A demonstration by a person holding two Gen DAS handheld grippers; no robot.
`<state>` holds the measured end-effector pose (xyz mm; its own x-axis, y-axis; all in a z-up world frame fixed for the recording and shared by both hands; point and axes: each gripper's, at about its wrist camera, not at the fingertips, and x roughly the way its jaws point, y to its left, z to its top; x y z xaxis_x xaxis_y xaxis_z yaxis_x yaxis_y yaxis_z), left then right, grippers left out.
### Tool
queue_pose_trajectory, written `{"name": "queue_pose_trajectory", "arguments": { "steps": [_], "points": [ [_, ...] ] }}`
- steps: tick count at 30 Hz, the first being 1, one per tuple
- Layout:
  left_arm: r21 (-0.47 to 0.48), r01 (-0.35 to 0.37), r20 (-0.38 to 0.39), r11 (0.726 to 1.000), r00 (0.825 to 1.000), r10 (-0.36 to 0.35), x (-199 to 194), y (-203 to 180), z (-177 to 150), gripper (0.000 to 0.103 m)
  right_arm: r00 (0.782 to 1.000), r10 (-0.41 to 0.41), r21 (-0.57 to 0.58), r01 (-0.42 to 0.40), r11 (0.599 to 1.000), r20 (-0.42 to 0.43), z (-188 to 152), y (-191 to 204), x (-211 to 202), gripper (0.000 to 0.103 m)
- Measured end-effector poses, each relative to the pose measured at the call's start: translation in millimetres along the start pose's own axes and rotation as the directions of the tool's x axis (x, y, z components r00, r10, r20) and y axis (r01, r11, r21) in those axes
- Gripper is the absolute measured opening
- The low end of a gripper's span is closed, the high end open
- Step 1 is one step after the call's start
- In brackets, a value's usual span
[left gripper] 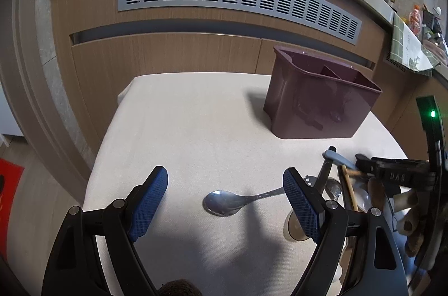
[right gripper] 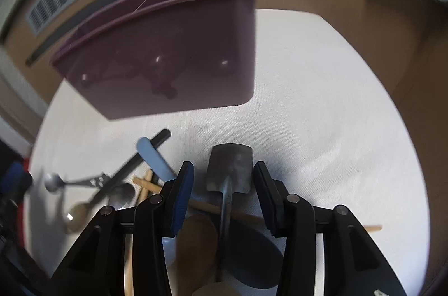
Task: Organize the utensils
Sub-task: 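Close the right gripper on the shovel spoon while the left gripper grasps the white-ball spoon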
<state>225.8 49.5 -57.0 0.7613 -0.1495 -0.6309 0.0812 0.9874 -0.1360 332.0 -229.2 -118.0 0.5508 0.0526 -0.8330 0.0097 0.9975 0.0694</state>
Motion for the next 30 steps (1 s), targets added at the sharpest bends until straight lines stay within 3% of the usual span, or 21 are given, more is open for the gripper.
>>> {"name": "queue_pose_trajectory", "arguments": {
  "steps": [2, 5, 12, 18, 21, 23, 27, 30],
  "points": [
    [-0.002, -0.011, -0.01, 1.0, 1.0, 0.011, -1.4, 0.2, -1.3, 0.084, 0.999, -0.042, -0.096, 0.042, 0.994, 0.002, -0.3, 5.3, 0.3, 0.03],
    [0.022, -0.037, -0.02, 0.999, 0.999, 0.037, -5.0, -3.7, -6.4, 0.084, 0.998, -0.036, -0.168, 0.042, 0.985, 0.043, -9.5, 15.0, -8.6, 0.03],
    [0.031, -0.031, -0.081, 0.999, 0.996, 0.034, -8.9, -13.3, -20.4, 0.078, 0.985, 0.052, -0.13, -0.031, 0.991, 0.163, -20.7, -7.3, -49.8, 0.029],
    [-0.041, 0.069, -0.131, 0.997, 0.989, -0.074, -21.1, -18.8, -25.8, 0.066, 0.978, 0.067, -0.105, -0.047, 0.993, 0.198, -44.5, -21.4, -68.4, 0.029],
    [0.027, 0.156, -0.137, 0.987, 0.979, -0.151, -33.8, -40.8, -36.3, 0.063, 0.974, 0.066, -0.092, -0.047, 0.995, 0.215, -46.5, -26.7, -69.6, 0.029],
    [0.128, 0.185, -0.138, 0.974, 0.976, -0.168, -44.0, -64.2, -50.2, 0.058, 0.972, 0.065, -0.081, -0.048, 0.996, 0.226, -48.4, -29.3, -70.7, 0.029],
    [0.246, 0.144, -0.136, 0.959, 0.984, -0.113, -49.4, -91.8, -73.3, 0.053, 0.971, 0.074, -0.07, -0.059, 0.996, 0.228, -51.7, -32.8, -71.3, 0.029],
    [0.211, 0.142, -0.165, 0.967, 0.98, -0.107, -40.6, -92.5, -76.8, 0.046, 0.97, 0.082, -0.07, -0.068, 0.995, 0.229, -52.5, -32.6, -71.0, 0.029]
  ]
}}
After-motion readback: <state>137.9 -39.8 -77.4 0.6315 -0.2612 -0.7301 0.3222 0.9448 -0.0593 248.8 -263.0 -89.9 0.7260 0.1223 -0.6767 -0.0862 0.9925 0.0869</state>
